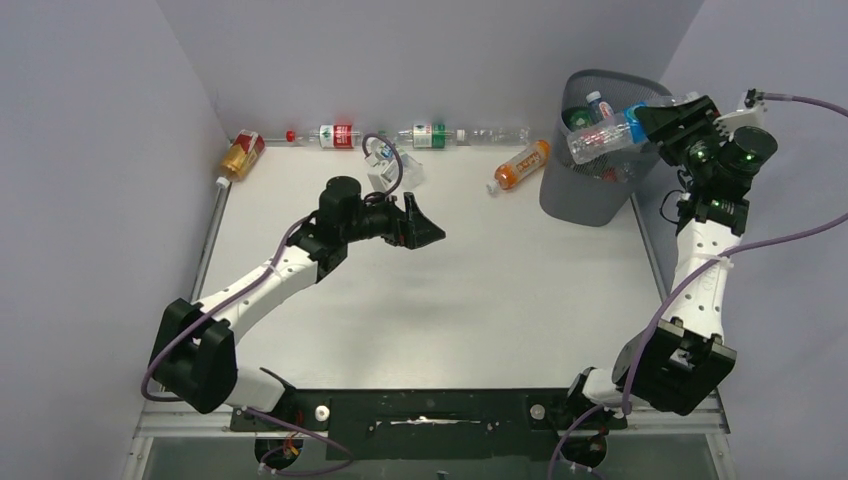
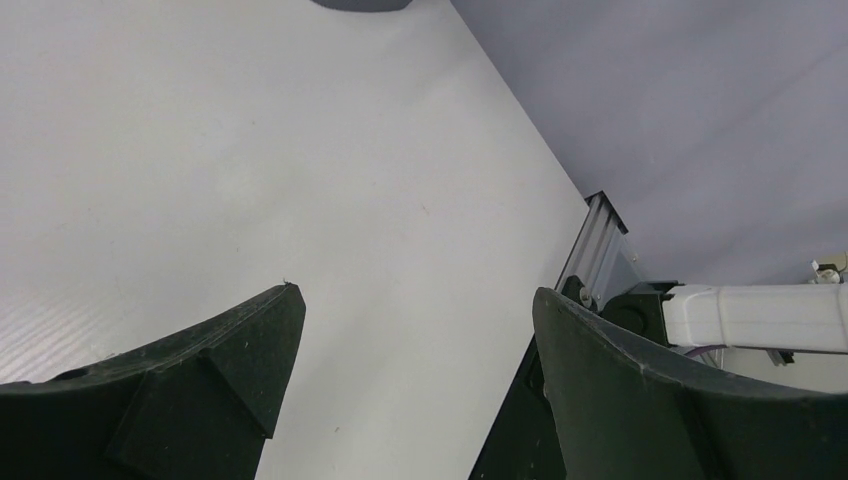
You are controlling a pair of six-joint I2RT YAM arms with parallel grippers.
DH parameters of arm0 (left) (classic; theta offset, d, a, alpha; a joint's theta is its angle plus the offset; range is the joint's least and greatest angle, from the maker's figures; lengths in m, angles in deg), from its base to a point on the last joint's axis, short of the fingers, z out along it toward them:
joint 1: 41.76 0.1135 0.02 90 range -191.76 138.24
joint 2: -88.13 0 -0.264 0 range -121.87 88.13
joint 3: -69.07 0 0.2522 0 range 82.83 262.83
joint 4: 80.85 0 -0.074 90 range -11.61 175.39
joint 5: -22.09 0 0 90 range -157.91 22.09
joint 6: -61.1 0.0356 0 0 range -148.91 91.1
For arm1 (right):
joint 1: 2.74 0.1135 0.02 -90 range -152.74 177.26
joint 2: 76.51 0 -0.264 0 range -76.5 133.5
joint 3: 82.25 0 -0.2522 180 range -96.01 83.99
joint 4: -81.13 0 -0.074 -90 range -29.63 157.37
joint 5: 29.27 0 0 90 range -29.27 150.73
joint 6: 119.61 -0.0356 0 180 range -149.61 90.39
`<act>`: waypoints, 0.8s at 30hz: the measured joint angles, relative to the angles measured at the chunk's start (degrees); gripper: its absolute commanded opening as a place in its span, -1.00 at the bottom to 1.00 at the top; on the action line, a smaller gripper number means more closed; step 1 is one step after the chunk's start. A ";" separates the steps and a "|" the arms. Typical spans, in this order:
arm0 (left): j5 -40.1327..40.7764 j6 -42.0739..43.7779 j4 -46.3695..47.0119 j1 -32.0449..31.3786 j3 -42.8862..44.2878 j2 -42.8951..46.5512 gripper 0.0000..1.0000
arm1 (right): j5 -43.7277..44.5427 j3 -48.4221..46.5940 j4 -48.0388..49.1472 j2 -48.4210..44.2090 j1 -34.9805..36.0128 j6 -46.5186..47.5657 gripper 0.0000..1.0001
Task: Put the plastic bottles in the bin
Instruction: Place the plastic bottle in the trash bin.
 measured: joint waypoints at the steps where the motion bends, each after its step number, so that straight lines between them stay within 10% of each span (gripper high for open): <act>1: -0.09 0.00 -0.17 0.00 -0.48 -0.13 0.71 | 0.15 -0.59 1.20 0.90 -0.92 -0.76 0.18; 15: -1.88 -0.55 1.57 0.04 -1.38 -2.69 0.71 | 5.29 -14.80 7.72 18.43 -2.10 -2.27 0.36; 24: -2.71 -0.72 2.97 0.04 -2.03 -3.82 0.71 | 5.35 -32.26 2.97 31.98 -0.07 0.00 0.95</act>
